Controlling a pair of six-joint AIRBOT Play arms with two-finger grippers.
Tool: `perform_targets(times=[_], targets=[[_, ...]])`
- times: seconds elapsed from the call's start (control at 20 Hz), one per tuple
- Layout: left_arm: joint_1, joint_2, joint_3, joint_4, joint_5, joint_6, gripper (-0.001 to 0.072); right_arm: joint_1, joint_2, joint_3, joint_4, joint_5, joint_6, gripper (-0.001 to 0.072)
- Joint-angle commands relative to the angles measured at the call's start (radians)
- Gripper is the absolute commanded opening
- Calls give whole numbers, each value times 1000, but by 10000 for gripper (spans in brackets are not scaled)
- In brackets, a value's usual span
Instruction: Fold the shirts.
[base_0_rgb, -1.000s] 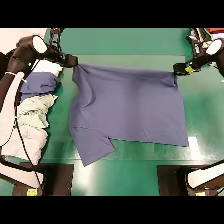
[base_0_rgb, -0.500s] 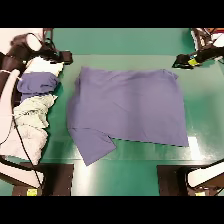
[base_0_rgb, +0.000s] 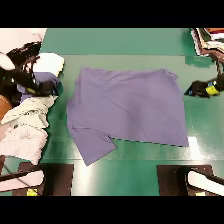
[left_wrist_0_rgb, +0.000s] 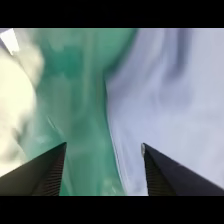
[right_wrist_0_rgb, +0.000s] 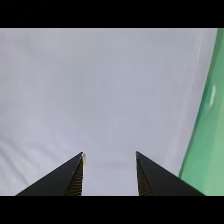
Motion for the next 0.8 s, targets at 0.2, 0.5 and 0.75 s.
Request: perform_targets(times=[0.2,0.5,0.75], targets=[[15,225,-540,-186,171,40,547,-36,265,-302,29,3,-1,377],[-30,225,-657,-281,229,85,547,-36,336,-319,27,6,11,377],[-130,225,-654,-294,283,67,271,-37,345,-320,10,58,18,377]])
